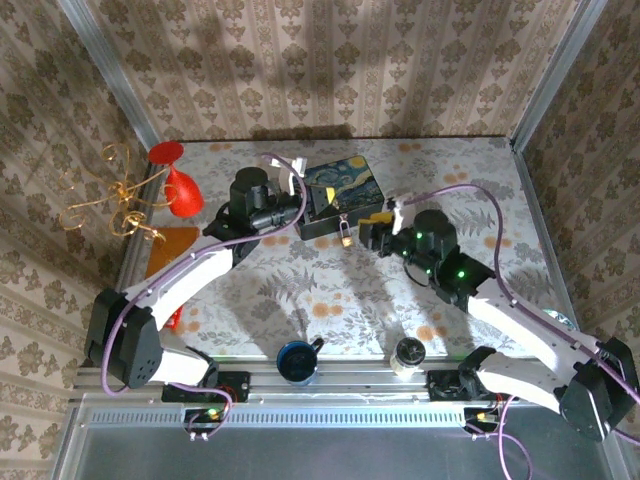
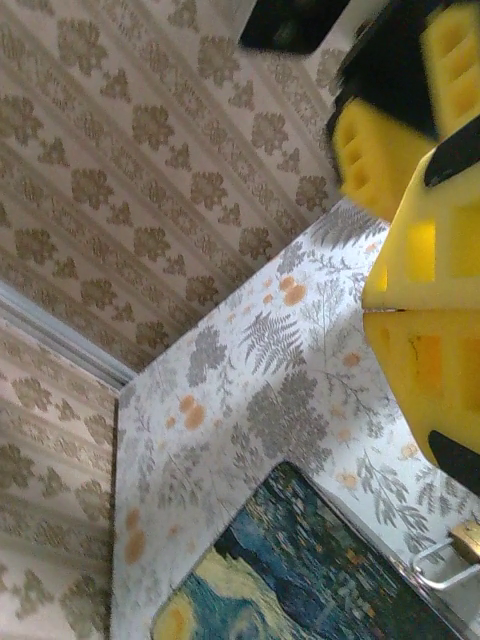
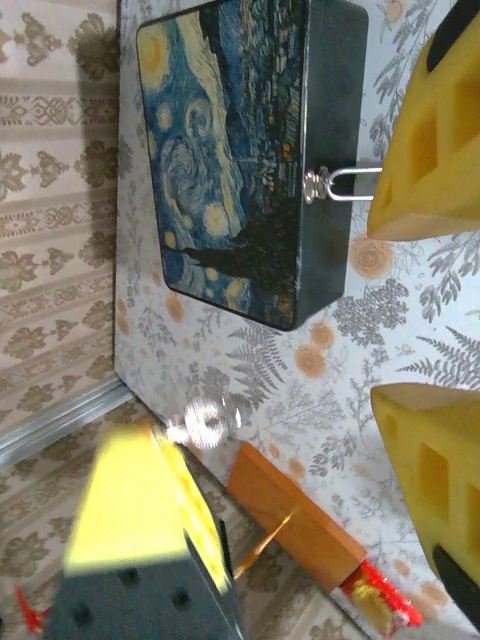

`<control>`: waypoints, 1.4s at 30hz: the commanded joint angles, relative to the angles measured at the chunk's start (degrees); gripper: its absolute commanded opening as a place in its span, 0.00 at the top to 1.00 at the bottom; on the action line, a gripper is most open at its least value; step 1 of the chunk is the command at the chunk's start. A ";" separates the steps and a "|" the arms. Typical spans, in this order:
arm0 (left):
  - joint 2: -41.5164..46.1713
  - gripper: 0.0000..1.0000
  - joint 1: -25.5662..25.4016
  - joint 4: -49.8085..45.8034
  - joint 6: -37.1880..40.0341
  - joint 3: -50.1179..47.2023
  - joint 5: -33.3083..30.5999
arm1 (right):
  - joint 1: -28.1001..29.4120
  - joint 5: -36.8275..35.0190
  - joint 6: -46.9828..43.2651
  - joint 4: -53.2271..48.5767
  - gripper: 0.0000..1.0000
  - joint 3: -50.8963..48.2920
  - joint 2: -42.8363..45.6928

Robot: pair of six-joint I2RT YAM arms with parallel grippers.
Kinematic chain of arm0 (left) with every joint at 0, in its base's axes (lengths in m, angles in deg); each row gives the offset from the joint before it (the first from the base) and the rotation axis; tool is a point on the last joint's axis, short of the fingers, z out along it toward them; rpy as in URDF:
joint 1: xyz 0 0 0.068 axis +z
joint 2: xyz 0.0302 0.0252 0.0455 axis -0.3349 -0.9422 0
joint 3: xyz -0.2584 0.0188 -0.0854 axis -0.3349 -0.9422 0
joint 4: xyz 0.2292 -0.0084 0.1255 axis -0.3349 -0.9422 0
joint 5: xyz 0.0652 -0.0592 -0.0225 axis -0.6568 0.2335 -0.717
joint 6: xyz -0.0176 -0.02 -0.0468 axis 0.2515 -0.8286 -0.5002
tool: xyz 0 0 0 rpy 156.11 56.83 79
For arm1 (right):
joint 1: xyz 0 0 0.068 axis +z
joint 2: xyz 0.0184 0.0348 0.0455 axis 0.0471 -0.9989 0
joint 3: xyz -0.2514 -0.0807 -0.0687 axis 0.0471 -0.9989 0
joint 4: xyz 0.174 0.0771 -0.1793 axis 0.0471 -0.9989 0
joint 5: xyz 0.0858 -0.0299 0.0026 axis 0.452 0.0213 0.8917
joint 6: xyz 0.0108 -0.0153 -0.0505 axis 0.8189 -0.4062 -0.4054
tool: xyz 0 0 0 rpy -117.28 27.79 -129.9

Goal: Unlock the padlock with the key

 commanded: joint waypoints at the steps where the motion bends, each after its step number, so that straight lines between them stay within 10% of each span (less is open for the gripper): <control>1: 1.05 1.00 -0.35 -8.51 -3.16 4.22 -4.90 | 7.30 -19.87 -12.34 0.98 0.58 2.35 -0.24; 12: 0.49 1.00 -3.00 -32.26 0.42 15.25 -15.32 | 15.28 -31.71 -34.04 23.50 0.62 0.59 -11.52; 31: 1.24 1.00 -3.64 -33.25 1.57 15.41 -15.30 | 15.40 -29.57 -38.16 30.17 0.58 6.67 -22.55; 42: 1.08 1.00 -3.66 -33.27 1.76 15.66 -14.33 | 14.79 -30.99 -37.84 30.34 0.73 8.04 -24.92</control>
